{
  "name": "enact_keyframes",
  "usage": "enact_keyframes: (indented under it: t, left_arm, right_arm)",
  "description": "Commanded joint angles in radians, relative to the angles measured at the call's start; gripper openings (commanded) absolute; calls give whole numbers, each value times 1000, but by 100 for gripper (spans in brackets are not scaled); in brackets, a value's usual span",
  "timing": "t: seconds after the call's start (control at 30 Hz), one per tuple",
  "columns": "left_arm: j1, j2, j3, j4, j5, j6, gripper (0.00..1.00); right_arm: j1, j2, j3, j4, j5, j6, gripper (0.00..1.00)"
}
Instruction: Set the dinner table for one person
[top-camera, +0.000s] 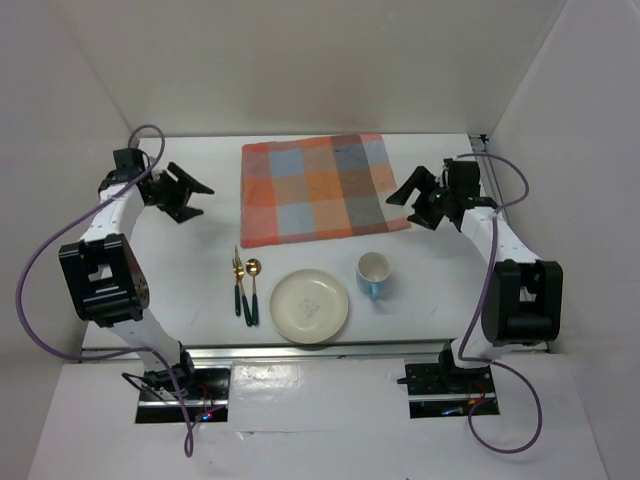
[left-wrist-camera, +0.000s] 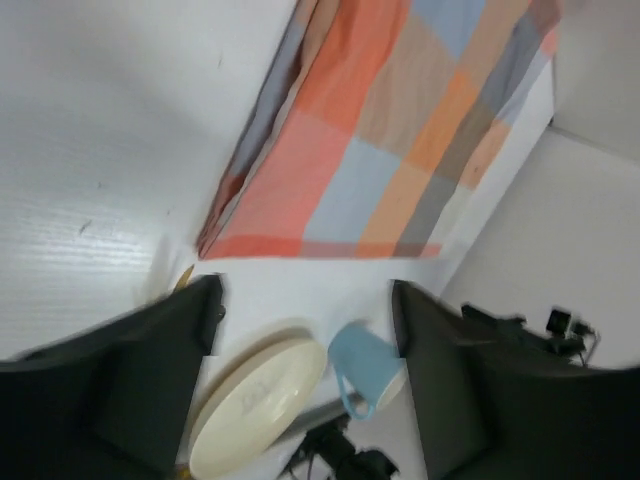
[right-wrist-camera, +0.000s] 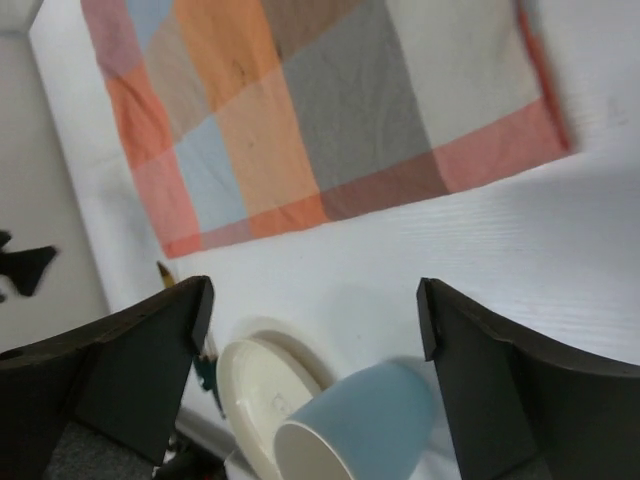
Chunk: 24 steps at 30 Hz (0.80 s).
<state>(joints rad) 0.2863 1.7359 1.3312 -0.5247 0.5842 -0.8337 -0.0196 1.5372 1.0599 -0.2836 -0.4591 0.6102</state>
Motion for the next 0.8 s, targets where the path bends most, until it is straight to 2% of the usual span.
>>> enact_keyframes:
  t: [0.0, 0.03, 0.07, 0.1, 0.13, 0.2, 0.23, 0.3, 0.33, 0.43, 0.57, 0.63, 0.77]
  left_arm:
    - [-30, -76, 111, -47, -128, 113, 67]
    - [-68, -76, 126, -47, -161, 142, 31]
    - [-90, -61, 141, -47, -170, 159, 12]
    - [-114, -21, 179, -73, -170, 174, 0]
    - [-168, 6, 206, -93, -190, 189, 0]
    - [-225, 71, 258, -129, -240, 228, 0]
    - [-274, 147, 319, -176, -277, 228, 0]
    - [-314, 223, 377, -201, -302, 237, 0]
    - [-331, 262, 435, -216, -319, 226, 0]
    - [-374, 396, 543, -270, -371, 216, 0]
    - [-395, 502, 615, -305, -441, 216, 0]
    - [-395, 551, 625, -316, -451, 216, 0]
    - [-395, 597, 640, -339, -486, 225, 0]
  right_arm:
    - [3, -87, 26, -46, 178, -49, 92]
    - [3, -88, 26, -46, 192, -49, 86]
    - [13, -88, 43, -46, 203, -49, 81]
    - [26, -69, 55, -46, 215, -49, 69]
    - [26, -30, 90, -46, 215, -49, 34]
    - [38, 38, 144, -46, 215, -61, 14]
    - [38, 128, 216, -81, 215, -73, 5]
    - [47, 223, 287, -103, 215, -82, 0]
    - [47, 271, 358, -118, 215, -82, 0]
    - [47, 418, 429, -131, 183, -82, 0]
    - [47, 567, 537, -150, 158, -82, 0]
    - [47, 613, 537, -175, 203, -82, 0]
    - [47, 574, 392, -138, 229, -57, 0]
